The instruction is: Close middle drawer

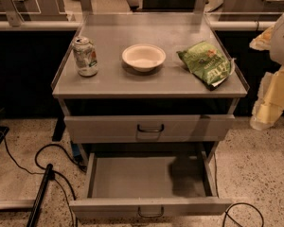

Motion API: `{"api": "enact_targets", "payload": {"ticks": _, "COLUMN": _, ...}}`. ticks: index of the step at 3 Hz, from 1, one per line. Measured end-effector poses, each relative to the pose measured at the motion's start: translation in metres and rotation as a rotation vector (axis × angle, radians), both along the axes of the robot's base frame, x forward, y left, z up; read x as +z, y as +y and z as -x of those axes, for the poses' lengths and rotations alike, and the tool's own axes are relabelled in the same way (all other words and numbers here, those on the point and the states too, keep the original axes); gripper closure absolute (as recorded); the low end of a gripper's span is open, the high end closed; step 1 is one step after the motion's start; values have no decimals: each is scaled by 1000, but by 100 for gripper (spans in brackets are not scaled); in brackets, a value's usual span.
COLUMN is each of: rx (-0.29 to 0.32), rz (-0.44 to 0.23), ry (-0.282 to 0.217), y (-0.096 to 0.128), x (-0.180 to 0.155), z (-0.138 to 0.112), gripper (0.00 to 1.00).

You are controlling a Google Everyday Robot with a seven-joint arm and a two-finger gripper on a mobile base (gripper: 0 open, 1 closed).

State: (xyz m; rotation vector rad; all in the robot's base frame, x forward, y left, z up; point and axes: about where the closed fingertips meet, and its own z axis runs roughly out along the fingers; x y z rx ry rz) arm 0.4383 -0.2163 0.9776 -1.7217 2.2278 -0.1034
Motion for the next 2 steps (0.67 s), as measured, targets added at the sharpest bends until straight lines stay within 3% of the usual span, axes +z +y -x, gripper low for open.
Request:
{"api": "enact_targets", "payload": {"ticks": 1, "rx": 0, "rz": 0, "ry": 0, "y": 0, "x": 0, "z": 0, "gripper": 0}}
{"api": "enact_targets", "payload": {"ticks": 2, "rx": 0, "rz": 0, "ry": 0, "y": 0, "x": 0, "z": 0, "gripper": 19}}
